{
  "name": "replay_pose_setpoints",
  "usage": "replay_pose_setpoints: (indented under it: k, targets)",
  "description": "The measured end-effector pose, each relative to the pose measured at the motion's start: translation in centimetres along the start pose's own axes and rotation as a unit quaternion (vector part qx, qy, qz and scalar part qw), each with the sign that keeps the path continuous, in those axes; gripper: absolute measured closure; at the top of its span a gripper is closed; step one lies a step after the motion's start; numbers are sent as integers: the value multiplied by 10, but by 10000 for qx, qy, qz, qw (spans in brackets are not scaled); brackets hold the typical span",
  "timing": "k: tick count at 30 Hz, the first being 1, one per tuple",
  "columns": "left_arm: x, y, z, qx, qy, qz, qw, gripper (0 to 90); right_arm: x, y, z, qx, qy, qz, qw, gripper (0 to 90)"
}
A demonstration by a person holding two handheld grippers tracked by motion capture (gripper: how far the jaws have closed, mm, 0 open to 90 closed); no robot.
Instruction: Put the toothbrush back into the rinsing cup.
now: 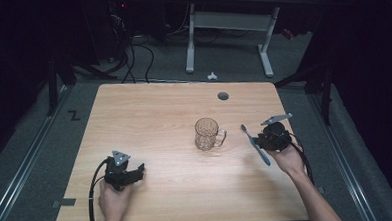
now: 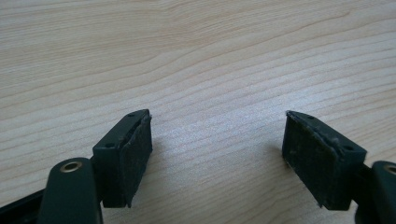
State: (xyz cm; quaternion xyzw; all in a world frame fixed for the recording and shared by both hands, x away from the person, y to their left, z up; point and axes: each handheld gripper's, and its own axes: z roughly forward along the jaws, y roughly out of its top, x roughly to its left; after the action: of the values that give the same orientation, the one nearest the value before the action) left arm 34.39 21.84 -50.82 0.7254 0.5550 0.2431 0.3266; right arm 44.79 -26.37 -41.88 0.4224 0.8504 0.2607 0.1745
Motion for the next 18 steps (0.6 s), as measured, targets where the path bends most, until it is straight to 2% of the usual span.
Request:
replay_pose_setpoints:
  k: [2,6,7,11,13,16,18]
  targets:
    - [0,0,0,-3,-2,1,10000,248,-1,4,0,-9,-3,-18,10000,678]
    - [0,0,0,1,0,-1,10000,248,-1,13,4,140,-27,-64,9999,678]
    - [0,0,0,1,-3,1,10000,248,-3,18,7,253,-37,-107,9996,677]
    - [0,0,0,-4,-9,4,10000,248,-4,26,13,431,-57,-152,9989,677]
    - [0,0,0,-3,-9,5,10000,248,-7,34,19,637,-83,-182,9978,677]
    - [0,0,0,-4,-9,5,10000,248,-8,38,21,680,-40,-121,9976,676]
    - [0,0,0,-4,-9,5,10000,247,-8,42,23,772,-77,-177,9968,676]
